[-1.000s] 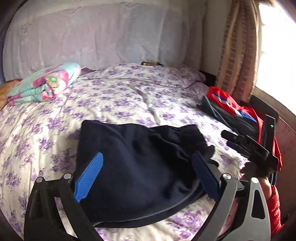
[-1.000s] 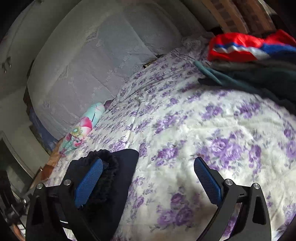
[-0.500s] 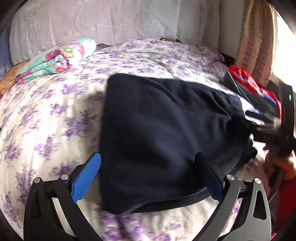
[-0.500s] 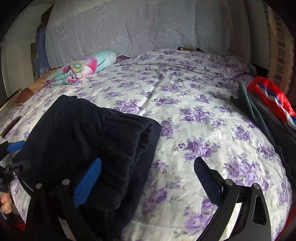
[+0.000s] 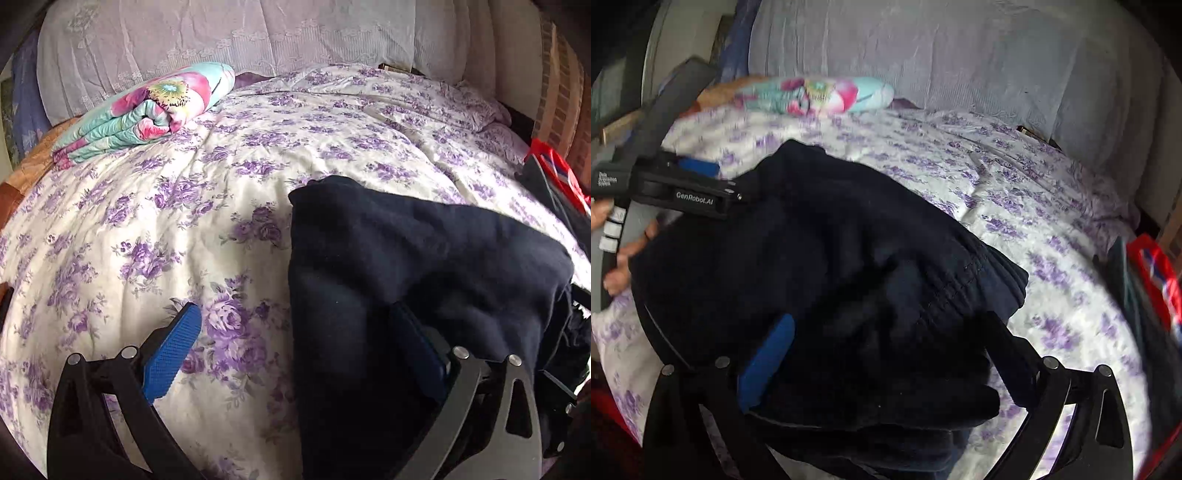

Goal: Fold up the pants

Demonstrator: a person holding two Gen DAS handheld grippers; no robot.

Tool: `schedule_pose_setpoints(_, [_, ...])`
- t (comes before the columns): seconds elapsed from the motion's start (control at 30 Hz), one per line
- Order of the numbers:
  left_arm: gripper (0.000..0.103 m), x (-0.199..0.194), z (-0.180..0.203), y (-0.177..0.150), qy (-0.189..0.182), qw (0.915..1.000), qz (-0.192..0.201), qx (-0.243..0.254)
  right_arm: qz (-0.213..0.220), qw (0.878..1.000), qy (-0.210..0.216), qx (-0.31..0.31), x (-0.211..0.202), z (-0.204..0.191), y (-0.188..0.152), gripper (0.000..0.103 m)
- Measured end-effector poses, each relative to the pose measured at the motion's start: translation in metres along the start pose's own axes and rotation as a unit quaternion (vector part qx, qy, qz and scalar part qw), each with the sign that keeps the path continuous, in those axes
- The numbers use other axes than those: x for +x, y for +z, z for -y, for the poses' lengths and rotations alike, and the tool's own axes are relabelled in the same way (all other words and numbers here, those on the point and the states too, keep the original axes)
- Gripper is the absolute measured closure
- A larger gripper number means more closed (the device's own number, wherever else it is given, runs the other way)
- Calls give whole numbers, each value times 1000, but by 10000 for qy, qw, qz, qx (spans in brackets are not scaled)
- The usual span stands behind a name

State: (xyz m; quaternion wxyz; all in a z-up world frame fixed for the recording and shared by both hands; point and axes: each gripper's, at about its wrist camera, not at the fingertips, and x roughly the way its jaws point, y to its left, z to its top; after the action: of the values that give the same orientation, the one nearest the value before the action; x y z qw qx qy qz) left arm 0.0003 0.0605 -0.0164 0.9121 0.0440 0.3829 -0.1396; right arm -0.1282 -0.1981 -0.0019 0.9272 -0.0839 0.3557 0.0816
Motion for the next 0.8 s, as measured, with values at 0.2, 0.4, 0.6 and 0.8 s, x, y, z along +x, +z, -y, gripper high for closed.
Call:
schedule_pose_setpoints(0.2, [4, -4, 1, -4, 120, 9999, 121, -1, -17, 9977, 450, 515, 3, 15, -9, 3])
schedule_pose_setpoints(0.4, [4, -8, 2, -3, 225, 9995, 209, 40, 28, 9963, 579, 631, 1, 17, -11, 3])
schedule_pose_setpoints(0.6, [4, -11, 1, -4, 266, 9993, 255, 8, 75, 9958, 623, 674, -1, 18, -11, 3])
schedule_pose_setpoints(0.8, [4, -12, -3, -6, 224, 9994, 248, -70, 385, 9835, 1069, 1407, -16, 44, -19, 3])
